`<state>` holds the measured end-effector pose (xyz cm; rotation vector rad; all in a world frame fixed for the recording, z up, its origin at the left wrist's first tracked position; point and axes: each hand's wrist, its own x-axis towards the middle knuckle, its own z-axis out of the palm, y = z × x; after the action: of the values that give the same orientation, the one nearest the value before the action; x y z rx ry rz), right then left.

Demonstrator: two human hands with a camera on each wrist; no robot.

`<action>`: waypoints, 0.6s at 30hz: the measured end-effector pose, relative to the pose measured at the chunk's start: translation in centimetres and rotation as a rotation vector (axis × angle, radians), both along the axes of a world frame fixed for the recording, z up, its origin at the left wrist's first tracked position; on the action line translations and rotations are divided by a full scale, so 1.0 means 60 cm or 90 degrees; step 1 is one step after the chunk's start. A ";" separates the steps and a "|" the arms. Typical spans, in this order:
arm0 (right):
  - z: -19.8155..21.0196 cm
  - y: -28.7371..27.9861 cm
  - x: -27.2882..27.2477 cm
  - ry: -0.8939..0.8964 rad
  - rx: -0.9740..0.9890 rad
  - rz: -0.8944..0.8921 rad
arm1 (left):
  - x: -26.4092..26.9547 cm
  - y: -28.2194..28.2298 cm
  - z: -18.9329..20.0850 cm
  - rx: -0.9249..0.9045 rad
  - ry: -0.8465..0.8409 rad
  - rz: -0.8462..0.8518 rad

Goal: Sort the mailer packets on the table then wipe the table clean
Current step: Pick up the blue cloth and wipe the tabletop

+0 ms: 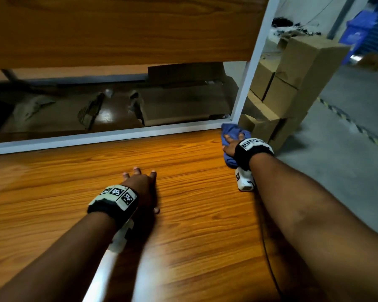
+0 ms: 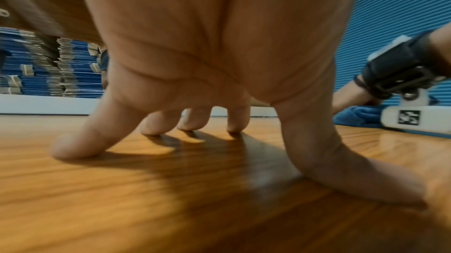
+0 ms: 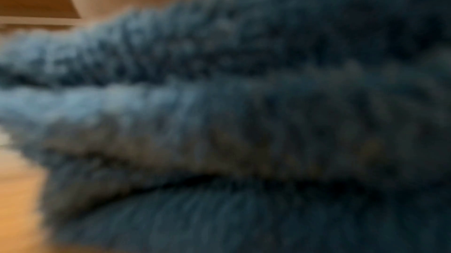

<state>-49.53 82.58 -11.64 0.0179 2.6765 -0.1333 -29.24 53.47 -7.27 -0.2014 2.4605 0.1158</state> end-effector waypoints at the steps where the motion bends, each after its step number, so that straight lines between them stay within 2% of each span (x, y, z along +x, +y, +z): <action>1: -0.007 -0.012 -0.010 0.002 -0.002 0.006 | -0.001 0.001 0.000 -0.004 0.005 -0.003; 3: 0.007 -0.061 0.013 0.008 0.013 0.042 | -0.002 0.000 -0.001 -0.009 0.009 -0.006; 7: 0.026 -0.174 0.128 -0.033 0.030 0.244 | 0.001 -0.004 -0.003 -0.009 0.015 -0.007; 10: 0.020 -0.174 0.188 -0.045 0.050 0.299 | 0.004 -0.005 -0.005 0.001 0.025 -0.007; 12: 0.024 -0.119 0.190 -0.057 0.052 0.244 | 0.008 -0.007 -0.004 0.006 0.025 -0.008; 16: 0.017 0.034 0.155 -0.048 0.104 0.029 | 0.015 -0.008 0.000 0.013 0.026 -0.008; 18: 0.023 0.065 0.157 -0.041 0.101 -0.030 | 0.016 -0.006 0.004 0.011 0.020 -0.011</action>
<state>-40.09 86.50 -10.27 0.1336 2.6164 0.0630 -28.29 53.14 -7.03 -0.1724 2.4908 0.1341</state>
